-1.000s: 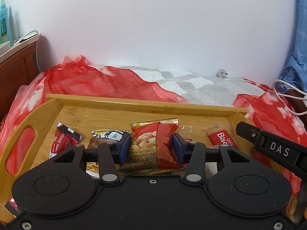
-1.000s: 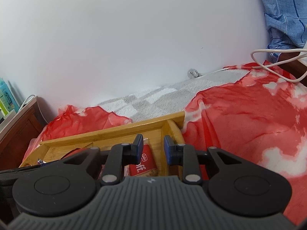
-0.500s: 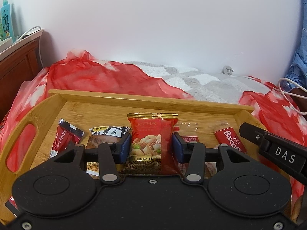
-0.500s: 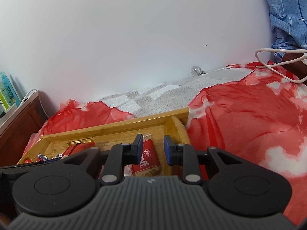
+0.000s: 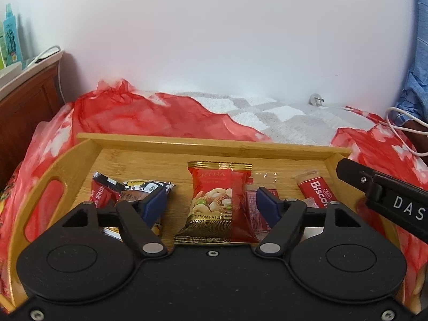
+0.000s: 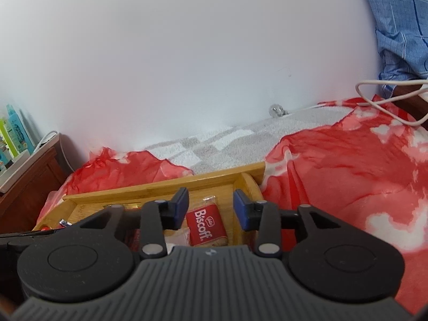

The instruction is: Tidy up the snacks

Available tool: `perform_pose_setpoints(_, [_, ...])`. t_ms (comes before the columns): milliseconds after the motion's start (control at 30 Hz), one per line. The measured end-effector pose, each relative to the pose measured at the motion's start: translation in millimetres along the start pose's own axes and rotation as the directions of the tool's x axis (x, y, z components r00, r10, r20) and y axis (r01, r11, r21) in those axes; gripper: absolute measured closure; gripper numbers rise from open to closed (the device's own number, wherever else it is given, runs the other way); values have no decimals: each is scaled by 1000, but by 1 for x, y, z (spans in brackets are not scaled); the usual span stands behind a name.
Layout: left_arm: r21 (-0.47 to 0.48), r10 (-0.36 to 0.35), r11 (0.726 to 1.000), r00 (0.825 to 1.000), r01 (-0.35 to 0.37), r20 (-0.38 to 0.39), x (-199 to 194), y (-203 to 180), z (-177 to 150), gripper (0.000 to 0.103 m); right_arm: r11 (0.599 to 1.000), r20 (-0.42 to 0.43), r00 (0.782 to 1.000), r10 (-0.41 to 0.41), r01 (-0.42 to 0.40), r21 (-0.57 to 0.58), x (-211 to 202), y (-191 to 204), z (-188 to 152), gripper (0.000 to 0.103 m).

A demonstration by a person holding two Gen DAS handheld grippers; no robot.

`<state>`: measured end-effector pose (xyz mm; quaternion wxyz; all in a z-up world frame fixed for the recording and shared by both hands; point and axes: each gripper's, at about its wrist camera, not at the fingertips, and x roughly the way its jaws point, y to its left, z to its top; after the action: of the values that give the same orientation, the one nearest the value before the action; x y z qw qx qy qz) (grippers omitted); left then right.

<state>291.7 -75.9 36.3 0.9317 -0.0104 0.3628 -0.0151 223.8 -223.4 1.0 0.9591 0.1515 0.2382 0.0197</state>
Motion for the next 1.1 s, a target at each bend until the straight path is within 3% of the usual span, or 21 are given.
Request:
perform_pose_setpoints(467, [27, 20, 999, 1000, -20, 19, -31, 15, -6, 16, 997, 31, 1000, -1, 4, -77, -20, 15, -4, 20])
perform_pose_setpoints(800, [35, 6, 999, 999, -7, 34, -63, 28, -21, 9, 992, 58, 998, -7, 15, -128, -48, 25, -12, 13])
perform_pose_setpoints(1100, [74, -15, 997, 998, 11, 57, -101, 36, -42, 5, 985, 106, 994, -26, 44, -167, -81, 35, -26, 0])
